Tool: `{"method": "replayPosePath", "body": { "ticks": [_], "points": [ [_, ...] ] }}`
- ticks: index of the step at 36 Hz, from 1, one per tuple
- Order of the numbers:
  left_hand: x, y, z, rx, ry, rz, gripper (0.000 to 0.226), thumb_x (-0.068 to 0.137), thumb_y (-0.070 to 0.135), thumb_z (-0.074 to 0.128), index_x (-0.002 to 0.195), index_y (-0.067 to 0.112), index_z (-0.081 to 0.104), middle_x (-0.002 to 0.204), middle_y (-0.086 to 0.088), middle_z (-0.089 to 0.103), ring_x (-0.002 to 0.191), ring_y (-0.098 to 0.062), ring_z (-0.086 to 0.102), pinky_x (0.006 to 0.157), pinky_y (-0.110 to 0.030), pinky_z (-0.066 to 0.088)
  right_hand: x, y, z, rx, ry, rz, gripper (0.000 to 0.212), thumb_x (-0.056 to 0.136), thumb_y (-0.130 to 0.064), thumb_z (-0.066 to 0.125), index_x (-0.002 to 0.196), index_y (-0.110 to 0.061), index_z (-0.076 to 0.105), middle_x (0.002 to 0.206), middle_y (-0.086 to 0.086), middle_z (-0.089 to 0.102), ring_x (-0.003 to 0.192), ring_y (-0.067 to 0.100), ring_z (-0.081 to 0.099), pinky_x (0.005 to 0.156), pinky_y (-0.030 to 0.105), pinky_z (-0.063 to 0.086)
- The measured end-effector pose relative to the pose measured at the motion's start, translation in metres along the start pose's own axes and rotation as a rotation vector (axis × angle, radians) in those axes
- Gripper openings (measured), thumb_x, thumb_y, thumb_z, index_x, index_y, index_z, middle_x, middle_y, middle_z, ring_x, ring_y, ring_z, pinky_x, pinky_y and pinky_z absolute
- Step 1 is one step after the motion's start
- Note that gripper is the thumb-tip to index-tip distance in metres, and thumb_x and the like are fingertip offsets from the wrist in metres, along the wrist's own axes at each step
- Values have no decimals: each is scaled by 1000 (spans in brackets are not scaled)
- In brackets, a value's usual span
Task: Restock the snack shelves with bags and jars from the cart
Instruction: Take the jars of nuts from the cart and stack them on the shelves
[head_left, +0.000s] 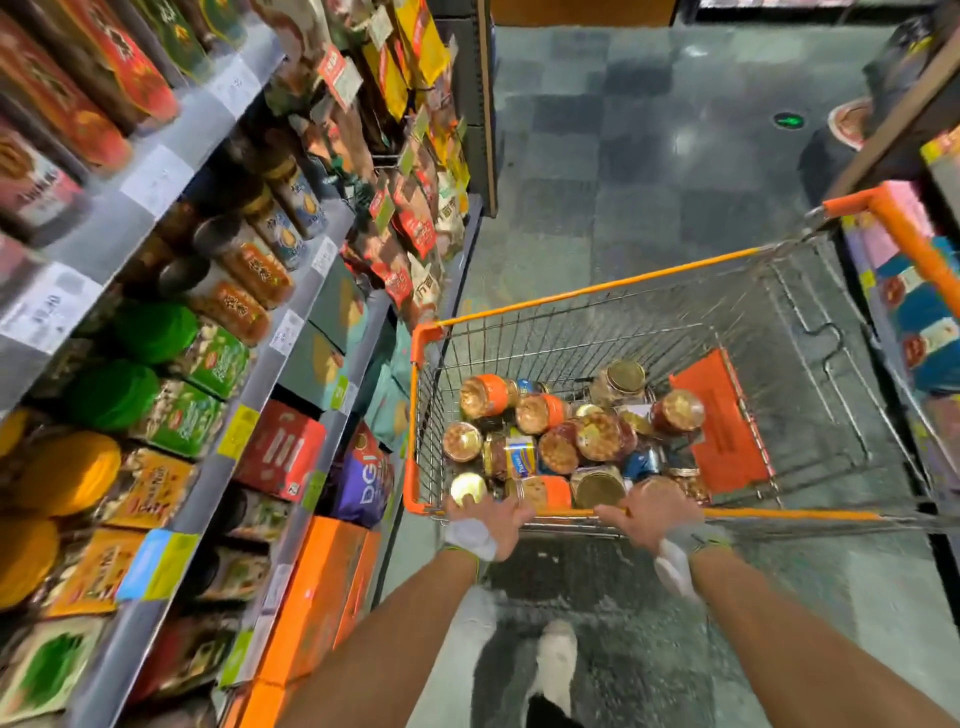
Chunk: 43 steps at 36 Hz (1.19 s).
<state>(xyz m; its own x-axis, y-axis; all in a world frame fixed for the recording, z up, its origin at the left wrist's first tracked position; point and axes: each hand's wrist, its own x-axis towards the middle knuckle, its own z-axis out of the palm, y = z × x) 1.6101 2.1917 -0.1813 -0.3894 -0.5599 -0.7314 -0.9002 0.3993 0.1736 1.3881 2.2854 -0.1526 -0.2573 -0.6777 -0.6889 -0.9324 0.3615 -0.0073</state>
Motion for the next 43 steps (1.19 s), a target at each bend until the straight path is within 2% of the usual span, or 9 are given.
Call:
{"method": "replayPosePath", "body": {
  "ticks": [9, 17, 21, 25, 29, 32, 34, 37, 43],
  "points": [
    [-50, -25, 72, -79, -33, -41, 57, 103, 63, 23, 144, 32, 46, 147, -11, 50, 140, -40, 36, 116, -68, 8, -72, -23, 75, 41, 28, 23, 69, 94, -75, 19, 134, -34, 59, 136, 8, 60, 127, 28, 54, 103, 43, 43],
    [-110, -43, 116, 22, -56, 38, 59, 103, 64, 20, 145, 29, 42, 151, -13, 45, 143, -47, 29, 115, -69, 11, -120, -40, 146, -27, 118, 13, 71, 90, -80, 12, 125, -40, 60, 118, 3, 69, 116, 28, 60, 98, 46, 47],
    [-141, -35, 121, 149, 47, 81, 43, 109, 43, 29, 138, 23, 54, 138, -9, 56, 133, -36, 45, 115, -51, 27, -137, -44, 172, -81, 191, -39, 70, 94, -74, 9, 122, -32, 59, 109, 6, 69, 114, 29, 58, 95, 46, 49],
    [-151, -37, 128, 144, 12, 63, 45, 109, 45, 28, 142, 24, 51, 143, -10, 53, 136, -37, 42, 116, -50, 27, -144, -45, 187, -62, 214, -66, 100, 76, -82, -14, 115, -31, 62, 97, 6, 71, 102, 30, 62, 93, 49, 48],
    [-154, -44, 137, 238, 0, 79, 44, 110, 45, 22, 152, 39, 35, 159, 0, 37, 145, -39, 29, 119, -58, 20, -155, -42, 184, 41, 119, -79, 83, 85, -84, 6, 123, -32, 59, 127, 11, 62, 127, 31, 48, 106, 54, 39],
    [-151, -49, 150, 240, 30, 42, 46, 107, 54, 24, 149, 41, 36, 152, -4, 45, 138, -42, 38, 114, -56, 27, -171, -5, 187, 21, 60, -52, 81, 82, -89, 11, 137, -41, 46, 145, 3, 47, 137, 30, 37, 109, 57, 31],
    [-150, -50, 154, 260, 48, 37, 44, 105, 56, 24, 144, 40, 39, 145, -7, 50, 133, -43, 42, 111, -57, 30, -181, 25, 191, 25, 73, 10, 90, 72, -96, 5, 138, -47, 42, 144, 0, 49, 132, 31, 44, 107, 54, 36],
    [-150, -51, 158, 285, 63, 50, 48, 105, 57, 20, 138, 33, 45, 139, -9, 54, 131, -42, 45, 109, -57, 31, -191, 36, 196, 22, 65, -15, 116, 54, -100, -15, 137, -44, 44, 118, 3, 68, 105, 28, 65, 89, 43, 52],
    [-138, -57, 154, 268, 66, 61, 61, 101, 67, 13, 134, 29, 47, 136, -7, 55, 129, -43, 44, 107, -59, 27, -184, 28, 186, -88, 86, 28, 84, 82, -88, 9, 138, -36, 43, 101, 2, 72, 91, 21, 68, 78, 34, 54]
  ]
}}
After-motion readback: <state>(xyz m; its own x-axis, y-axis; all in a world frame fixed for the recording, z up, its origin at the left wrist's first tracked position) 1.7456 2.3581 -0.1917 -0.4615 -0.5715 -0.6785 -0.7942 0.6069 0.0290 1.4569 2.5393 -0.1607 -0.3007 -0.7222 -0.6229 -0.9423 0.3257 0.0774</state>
